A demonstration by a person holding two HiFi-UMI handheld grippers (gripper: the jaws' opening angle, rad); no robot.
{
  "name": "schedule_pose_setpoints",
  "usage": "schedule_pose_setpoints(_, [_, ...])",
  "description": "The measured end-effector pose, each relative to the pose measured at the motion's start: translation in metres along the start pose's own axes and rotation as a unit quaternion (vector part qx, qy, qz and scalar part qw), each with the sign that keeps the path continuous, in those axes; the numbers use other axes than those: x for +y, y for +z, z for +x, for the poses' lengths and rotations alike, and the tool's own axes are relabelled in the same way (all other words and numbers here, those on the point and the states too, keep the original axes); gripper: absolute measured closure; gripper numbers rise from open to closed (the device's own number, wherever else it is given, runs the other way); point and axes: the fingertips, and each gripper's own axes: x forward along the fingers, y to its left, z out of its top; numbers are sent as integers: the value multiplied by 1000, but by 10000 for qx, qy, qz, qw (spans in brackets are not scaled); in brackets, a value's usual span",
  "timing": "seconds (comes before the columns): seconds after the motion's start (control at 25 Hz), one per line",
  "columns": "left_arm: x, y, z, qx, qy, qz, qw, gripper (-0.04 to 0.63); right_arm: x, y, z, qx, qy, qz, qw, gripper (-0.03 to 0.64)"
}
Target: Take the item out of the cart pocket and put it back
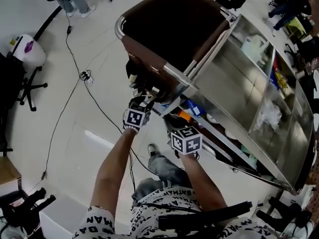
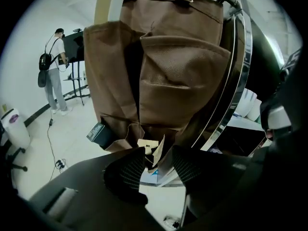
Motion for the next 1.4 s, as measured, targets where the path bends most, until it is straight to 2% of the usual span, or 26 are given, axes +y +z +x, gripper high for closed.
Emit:
schedule_pose_setpoints(0.28, [-2, -8, 21, 229, -129, 305, 9992, 459, -7, -7, 24, 106, -18, 127, 9999, 617])
schedule_pose_setpoints(0.36, [-1, -10, 22, 269, -126, 362, 9989, 532, -6, -6, 28, 122, -13, 104, 9999, 617])
schedule_pose_setpoints(0.4, [-2, -10, 21, 269, -136, 397, 9988, 543, -7, -7, 29, 133, -24, 90, 9999, 617])
schedule_pose_setpoints(0.6, [-3, 2, 2, -112, -15, 746, 9971, 565, -6, 0, 32, 99, -121, 6, 9999, 617])
schedule_pose_setpoints(0.76, [-5, 16, -30, -418, 167, 774, 9960, 571, 1, 4, 25, 73, -179, -101, 9998, 617])
schedule_pose_setpoints(0.88, [-3, 20, -52, -569, 352, 670, 9955, 572, 7, 5, 18, 45, -210, -140, 9997, 617])
schedule_pose_setpoints(1.12, [-8, 25, -121, -918, 616, 196, 9937, 574, 33, 13, -2, -59, -144, -345, 9993, 617])
schedule_pose_setpoints(1.4, [-12, 2, -228, -1567, 1130, -569, 9795, 574, 88, 12, -36, -137, 73, -832, 9964, 617])
